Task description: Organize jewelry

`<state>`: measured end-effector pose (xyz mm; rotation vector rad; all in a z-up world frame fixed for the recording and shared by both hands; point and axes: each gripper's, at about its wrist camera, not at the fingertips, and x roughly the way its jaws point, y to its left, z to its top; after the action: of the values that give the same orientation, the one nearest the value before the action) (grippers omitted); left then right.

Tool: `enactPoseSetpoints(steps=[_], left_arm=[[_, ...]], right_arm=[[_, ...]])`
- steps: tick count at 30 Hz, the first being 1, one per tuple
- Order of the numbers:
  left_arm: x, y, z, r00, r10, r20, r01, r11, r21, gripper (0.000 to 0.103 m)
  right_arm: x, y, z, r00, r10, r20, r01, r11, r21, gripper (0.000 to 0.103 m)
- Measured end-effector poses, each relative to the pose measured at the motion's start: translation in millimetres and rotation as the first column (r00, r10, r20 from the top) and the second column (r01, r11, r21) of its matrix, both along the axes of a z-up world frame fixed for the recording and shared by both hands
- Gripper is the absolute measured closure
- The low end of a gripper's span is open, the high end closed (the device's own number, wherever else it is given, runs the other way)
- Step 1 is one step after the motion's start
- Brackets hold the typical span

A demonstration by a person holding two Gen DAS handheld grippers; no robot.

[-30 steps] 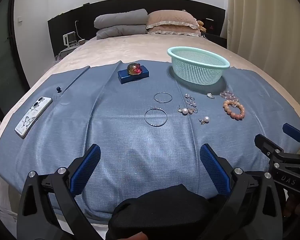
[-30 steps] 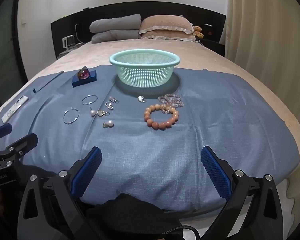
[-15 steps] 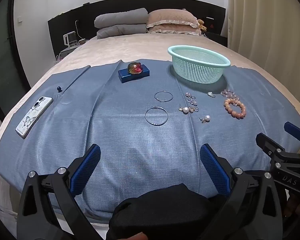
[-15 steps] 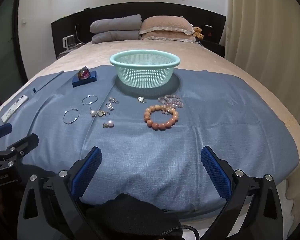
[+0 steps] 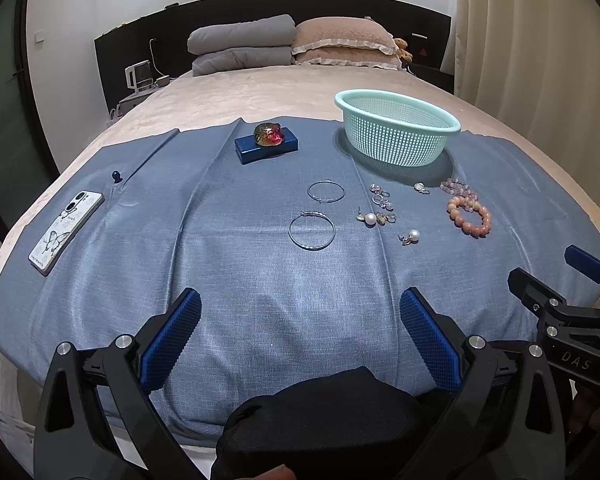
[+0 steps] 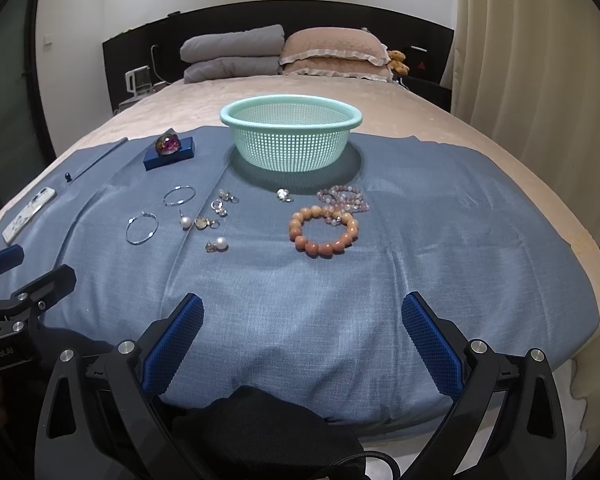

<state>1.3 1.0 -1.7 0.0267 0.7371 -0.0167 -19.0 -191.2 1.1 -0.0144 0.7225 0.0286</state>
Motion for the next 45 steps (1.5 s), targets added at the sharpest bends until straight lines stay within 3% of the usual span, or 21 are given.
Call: enactPoseSetpoints(steps=[45], left_arm=[[0.6,-0.5,-3.0,1.0,-0.011,-0.017,0.01,1.0,-0.003,0.006]], right_arm=[[2.4,1.9,-2.9,1.0,0.005,-0.014,-0.005,1.0,-0.003,0.008]])
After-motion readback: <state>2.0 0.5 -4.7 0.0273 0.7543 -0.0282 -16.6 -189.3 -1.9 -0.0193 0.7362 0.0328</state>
